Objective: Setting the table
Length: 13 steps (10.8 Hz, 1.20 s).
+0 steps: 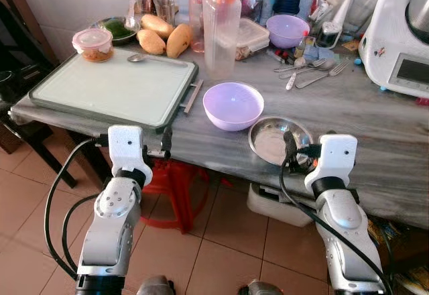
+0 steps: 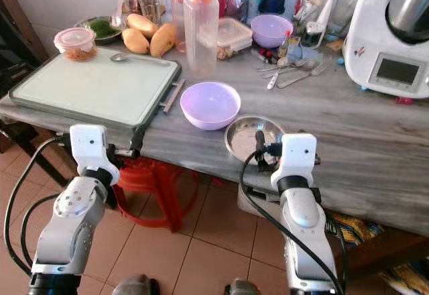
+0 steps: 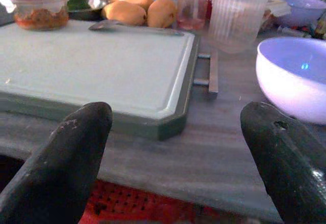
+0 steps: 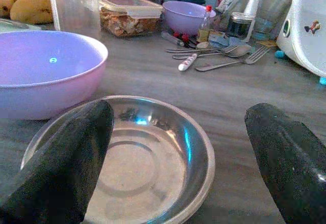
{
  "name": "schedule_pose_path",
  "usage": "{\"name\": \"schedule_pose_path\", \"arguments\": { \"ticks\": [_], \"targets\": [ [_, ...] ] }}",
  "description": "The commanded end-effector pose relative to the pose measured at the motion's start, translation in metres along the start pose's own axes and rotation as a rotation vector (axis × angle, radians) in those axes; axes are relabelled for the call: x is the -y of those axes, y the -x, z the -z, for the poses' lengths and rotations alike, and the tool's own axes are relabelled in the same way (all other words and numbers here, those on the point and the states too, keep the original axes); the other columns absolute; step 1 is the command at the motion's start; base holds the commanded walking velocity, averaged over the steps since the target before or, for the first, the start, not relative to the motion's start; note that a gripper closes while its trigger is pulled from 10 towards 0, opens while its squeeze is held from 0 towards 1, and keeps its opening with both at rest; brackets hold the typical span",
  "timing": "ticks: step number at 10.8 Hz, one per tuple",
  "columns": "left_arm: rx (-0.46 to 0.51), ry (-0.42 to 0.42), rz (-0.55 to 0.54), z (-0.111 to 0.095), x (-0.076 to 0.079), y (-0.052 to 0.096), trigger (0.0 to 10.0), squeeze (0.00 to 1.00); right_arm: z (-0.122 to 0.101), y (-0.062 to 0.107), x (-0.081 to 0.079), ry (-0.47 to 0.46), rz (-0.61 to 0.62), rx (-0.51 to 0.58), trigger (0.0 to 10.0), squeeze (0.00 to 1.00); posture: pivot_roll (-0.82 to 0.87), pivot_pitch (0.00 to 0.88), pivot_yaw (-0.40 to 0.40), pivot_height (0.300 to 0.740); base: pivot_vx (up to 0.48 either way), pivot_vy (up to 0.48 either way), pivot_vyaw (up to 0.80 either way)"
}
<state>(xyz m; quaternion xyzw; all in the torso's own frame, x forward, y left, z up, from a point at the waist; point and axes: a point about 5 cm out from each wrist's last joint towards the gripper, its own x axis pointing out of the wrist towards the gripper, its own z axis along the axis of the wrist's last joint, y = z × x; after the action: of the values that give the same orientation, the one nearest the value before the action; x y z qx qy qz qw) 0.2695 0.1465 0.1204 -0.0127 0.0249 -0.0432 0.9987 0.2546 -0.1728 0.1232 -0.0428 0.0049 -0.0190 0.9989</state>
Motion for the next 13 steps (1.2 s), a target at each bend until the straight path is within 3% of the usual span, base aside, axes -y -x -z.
{"name": "schedule_pose_path", "arguments": {
  "ticks": [1,6,7,11,12,13],
  "targets": [
    [0.003,-0.012,-0.005,-0.003,-0.001,0.0,10.0,0.0,-0.003,0.0,0.0,-0.003,0.001,0.012,10.0,0.0,0.01,0.0,-0.004,0.74,-0.326,0.0,0.0],
    [0.005,-0.025,0.004,-0.004,0.001,-0.001,10.0,0.0,-0.003,-0.001,-0.004,0.006,-0.012,0.017,10.0,0.0,0.02,0.0,-0.006,0.74,-0.353,0.0,0.0],
    [0.007,-0.03,0.003,-0.005,0.002,-0.001,10.0,0.0,-0.004,-0.003,-0.004,0.073,-0.02,0.032,10.0,0.0,0.02,0.0,-0.009,0.74,-0.371,0.0,0.0],
    [0.032,-0.06,-0.006,-0.006,0.002,-0.005,10.0,0.0,-0.007,-0.007,-0.007,0.042,-0.03,0.045,10.0,0.0,0.01,0.0,-0.019,0.74,-0.325,0.0,0.0],
    [0.071,-0.071,0.005,-0.009,0.003,-0.006,10.0,0.0,-0.008,-0.009,-0.008,0.04,-0.031,0.05,10.0,0.0,0.01,0.0,-0.017,0.74,0.0,0.0,0.0],
    [0.089,-0.017,0.087,-0.011,0.011,-0.005,10.0,0.0,-0.012,-0.011,-0.008,0.036,-0.05,0.069,10.0,0.0,0.0,0.0,-0.014,0.74,0.0,0.0,0.0]
  ]
}}
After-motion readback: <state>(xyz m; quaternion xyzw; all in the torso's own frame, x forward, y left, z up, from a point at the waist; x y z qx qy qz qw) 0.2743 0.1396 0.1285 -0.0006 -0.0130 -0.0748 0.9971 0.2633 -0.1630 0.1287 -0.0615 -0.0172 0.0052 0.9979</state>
